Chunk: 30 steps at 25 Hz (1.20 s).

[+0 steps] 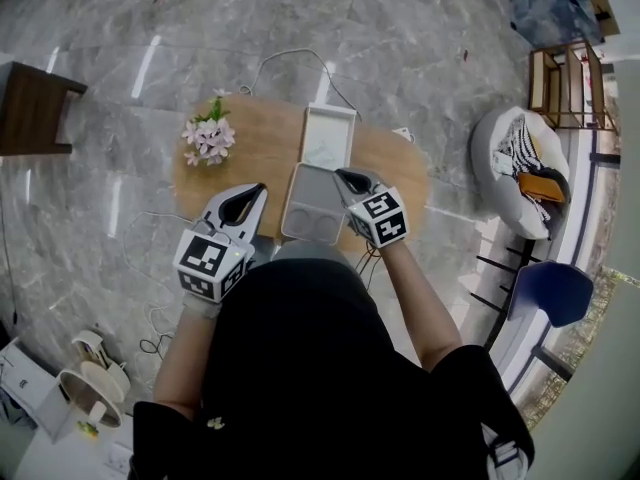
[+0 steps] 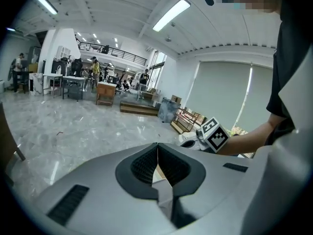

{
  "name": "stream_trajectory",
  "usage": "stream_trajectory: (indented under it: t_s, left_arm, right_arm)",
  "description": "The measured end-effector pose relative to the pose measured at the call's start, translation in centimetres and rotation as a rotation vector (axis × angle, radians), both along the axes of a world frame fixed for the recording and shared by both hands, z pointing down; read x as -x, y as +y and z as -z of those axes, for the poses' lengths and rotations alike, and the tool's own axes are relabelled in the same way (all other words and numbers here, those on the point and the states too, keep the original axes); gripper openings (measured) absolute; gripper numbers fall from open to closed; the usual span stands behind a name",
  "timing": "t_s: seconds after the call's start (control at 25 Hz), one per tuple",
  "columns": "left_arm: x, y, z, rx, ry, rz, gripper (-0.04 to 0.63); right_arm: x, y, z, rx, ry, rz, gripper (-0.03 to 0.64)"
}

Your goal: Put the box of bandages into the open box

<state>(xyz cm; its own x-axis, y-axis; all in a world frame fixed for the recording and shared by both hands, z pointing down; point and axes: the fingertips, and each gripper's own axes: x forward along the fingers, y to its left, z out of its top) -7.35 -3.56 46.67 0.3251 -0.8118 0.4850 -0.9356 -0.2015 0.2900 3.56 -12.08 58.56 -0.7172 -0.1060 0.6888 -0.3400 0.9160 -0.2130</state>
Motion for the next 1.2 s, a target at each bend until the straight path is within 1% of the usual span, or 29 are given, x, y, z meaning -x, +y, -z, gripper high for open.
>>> stream_trajectory:
  t_s: [0.32, 0.52, 0.64, 0.76, 1.0, 1.2]
  left_arm:
    - [0.9, -1.0, 3.0, -0.085, 0.002, -0.048, 0.012]
    - [0.8, -1.1, 5.1, -0.134, -0.006, -0.096, 0.012]
    - [0.9, -1.0, 6.5, -0.160, 0.004, -0.122, 0.012]
    - [1.0, -1.1, 8.4, -0.188, 0.025, -0.122, 0.012]
    - [0.1, -0.6, 10.9, -0.248, 0.025, -0.157, 0.012]
    - [-0.7, 0.0, 12.7, -0.273, 0.057, -0.172, 0.012]
  right_arm:
    - [-0.7, 1.3, 6.9, -0.075, -0.127, -0.131, -0.002]
    - [-1.3, 2.1, 11.5, -0.146, -0.204, -0.186, -0.002]
    - [-1.6, 2.3, 14.4, -0.196, -0.249, -0.227, -0.002]
    - [-2.0, 2.6, 17.0, -0.240, -0.277, -0.251, -0.002]
    - [-3.0, 3.7, 21.1, -0.329, -0.330, -0.278, -0.002]
    - [-3.5, 4.4, 23.4, -0.377, -0.361, -0.301, -0.002]
